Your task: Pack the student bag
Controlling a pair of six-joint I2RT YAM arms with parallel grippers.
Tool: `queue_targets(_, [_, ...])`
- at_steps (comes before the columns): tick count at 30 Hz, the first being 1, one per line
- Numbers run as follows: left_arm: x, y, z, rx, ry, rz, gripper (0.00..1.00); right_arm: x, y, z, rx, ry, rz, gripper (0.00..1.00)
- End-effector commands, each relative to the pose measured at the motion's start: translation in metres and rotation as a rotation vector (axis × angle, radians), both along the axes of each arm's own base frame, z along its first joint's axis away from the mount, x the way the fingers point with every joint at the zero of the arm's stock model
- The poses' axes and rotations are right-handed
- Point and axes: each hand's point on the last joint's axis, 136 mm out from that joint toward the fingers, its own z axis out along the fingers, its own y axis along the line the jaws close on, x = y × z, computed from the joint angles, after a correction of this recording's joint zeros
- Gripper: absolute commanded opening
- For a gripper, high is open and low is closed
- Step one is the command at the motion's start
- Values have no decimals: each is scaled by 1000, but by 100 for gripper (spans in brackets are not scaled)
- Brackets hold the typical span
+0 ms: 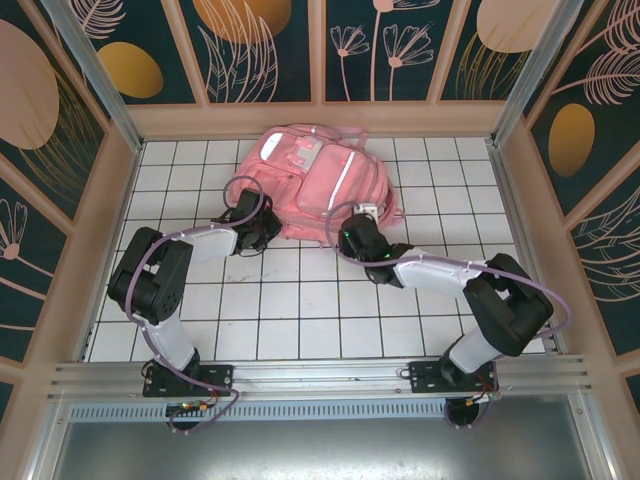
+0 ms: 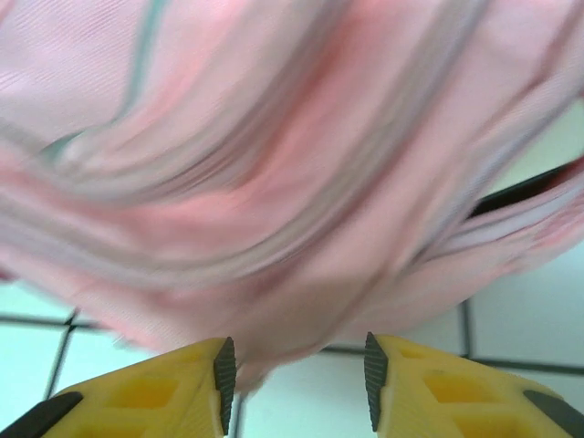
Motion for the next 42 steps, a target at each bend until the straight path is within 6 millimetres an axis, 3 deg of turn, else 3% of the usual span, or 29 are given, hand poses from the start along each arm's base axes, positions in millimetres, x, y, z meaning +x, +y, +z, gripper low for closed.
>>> queue_targets(1, [13,-7,1,-6,-18,15,0,-13,15,-6,76,15,26,44])
queue_targets(9, [17,-13,5,-21,-15,2,0,-14,70,-25,99,6,179,42])
queue_targets(18, [12,-8,4,-5,-3,12,0,3,74,-48,61,-11,121,42])
queue_targets(23, [15,-5,27,9,-32,16,0,9,65,-30,67,-42,84,45])
queue_targets(28, [26,-5,66,-1,-99,38,0,21,35,-10,118,-47,33,46])
queue_targets(29, [30,-5,85,-10,-137,42,0,24,30,-4,135,-51,29,46])
queue_targets(30, [33,-6,91,-10,-151,44,0,27,27,0,143,-53,28,46])
queue_targets(33, [40,-7,97,3,-160,43,0,32,22,8,164,-55,38,46])
queue_targets(35, [44,-10,76,20,-120,31,0,37,20,6,167,-41,32,46])
queue_targets(42, [43,-8,24,76,-42,24,0,60,15,-30,125,61,1,43])
